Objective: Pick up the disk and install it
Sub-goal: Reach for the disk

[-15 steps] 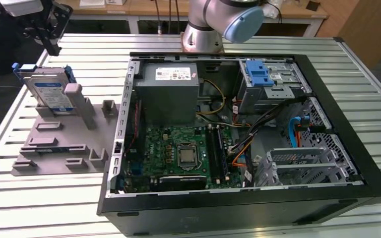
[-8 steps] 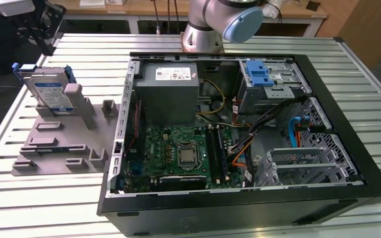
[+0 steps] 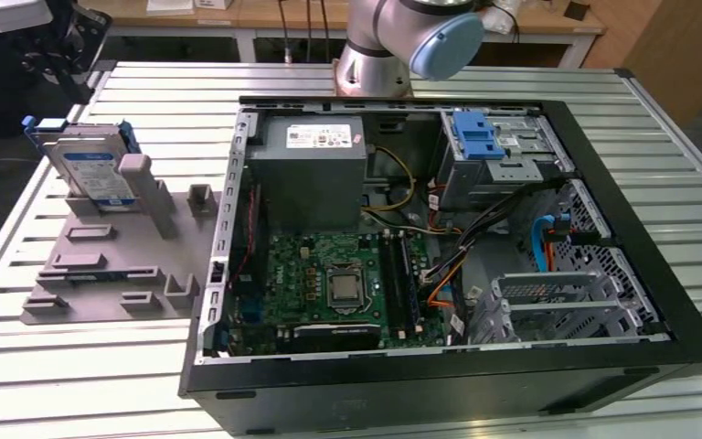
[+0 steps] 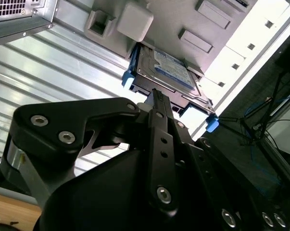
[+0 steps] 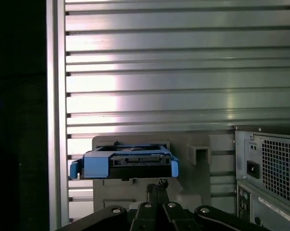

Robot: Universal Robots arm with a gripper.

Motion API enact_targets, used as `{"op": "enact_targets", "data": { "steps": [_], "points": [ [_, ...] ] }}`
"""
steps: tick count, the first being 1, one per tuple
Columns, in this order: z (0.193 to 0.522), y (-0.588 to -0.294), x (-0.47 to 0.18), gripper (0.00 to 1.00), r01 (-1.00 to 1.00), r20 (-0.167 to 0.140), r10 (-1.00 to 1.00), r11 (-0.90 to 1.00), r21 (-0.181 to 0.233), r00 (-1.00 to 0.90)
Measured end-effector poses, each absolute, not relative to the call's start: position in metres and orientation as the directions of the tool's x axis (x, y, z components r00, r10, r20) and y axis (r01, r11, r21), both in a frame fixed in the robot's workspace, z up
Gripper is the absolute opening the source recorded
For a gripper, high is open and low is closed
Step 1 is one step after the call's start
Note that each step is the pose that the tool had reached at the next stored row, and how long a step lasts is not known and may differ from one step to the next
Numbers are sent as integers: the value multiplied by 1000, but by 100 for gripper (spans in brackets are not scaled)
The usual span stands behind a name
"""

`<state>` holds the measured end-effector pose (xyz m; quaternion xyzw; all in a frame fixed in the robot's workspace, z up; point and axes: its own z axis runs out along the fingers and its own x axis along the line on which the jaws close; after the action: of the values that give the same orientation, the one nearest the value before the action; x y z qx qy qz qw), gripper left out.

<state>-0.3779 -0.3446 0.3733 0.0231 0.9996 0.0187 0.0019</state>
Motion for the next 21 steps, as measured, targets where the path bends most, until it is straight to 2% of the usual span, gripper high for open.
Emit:
{"op": "enact_targets", "data": {
  "steps": [21],
  "points": [
    [362, -338, -406, 11, 46, 2, 46, 999, 28, -999]
  ]
}}
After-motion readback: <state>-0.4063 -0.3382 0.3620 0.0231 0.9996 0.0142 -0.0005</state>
